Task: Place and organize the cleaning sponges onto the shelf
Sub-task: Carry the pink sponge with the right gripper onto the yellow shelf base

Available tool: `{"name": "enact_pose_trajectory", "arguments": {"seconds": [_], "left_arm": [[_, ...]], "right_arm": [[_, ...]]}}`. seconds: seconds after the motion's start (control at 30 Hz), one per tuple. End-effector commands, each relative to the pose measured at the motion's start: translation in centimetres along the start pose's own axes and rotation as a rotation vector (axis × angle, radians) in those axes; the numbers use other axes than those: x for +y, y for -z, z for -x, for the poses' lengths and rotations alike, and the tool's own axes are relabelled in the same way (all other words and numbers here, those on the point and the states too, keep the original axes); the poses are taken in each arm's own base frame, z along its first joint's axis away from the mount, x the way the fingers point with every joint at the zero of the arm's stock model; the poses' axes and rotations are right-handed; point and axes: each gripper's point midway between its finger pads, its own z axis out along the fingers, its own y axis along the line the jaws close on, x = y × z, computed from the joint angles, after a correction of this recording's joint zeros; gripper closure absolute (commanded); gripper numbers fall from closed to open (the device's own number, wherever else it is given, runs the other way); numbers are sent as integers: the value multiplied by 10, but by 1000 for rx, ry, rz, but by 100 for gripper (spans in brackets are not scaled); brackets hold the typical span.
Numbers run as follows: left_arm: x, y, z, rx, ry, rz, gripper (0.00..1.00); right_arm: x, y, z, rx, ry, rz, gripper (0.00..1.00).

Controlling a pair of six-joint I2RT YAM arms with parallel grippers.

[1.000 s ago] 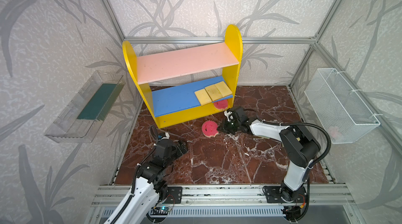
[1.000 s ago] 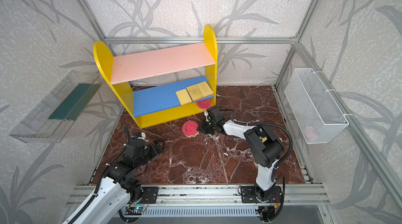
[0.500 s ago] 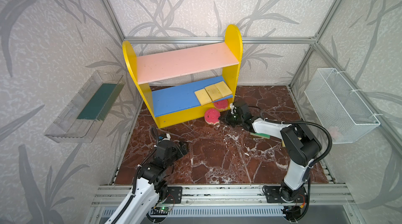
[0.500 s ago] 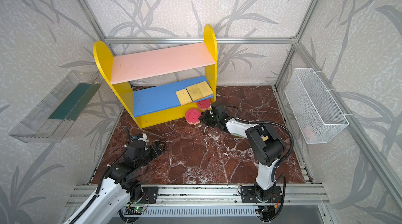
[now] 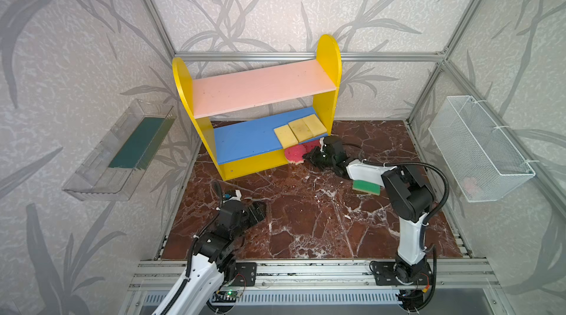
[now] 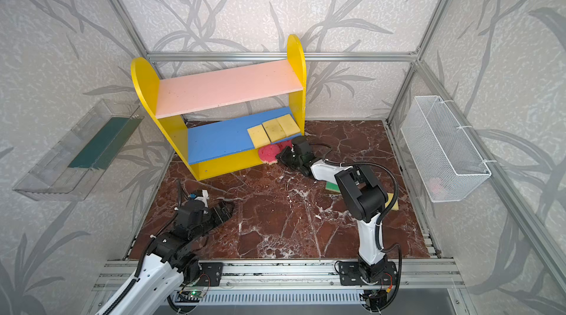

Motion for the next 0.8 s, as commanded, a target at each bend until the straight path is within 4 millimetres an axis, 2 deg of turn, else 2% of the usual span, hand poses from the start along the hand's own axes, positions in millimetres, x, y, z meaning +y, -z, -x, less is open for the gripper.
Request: {"name": "enact_pose_trajectory", "arguments": {"seconds": [0.0, 0.47, 0.77], "left_arm": [[1, -1, 0, -4, -16, -8, 8], [1, -3, -2, -3, -30, -10, 8], [1, -4, -2, -1, -30, -9, 8]], "right_arm": [[11, -7, 11, -40, 7, 23, 100], [14, -29, 12, -63, 12, 31, 100], [13, -29, 7, -86, 7, 57, 100]]}}
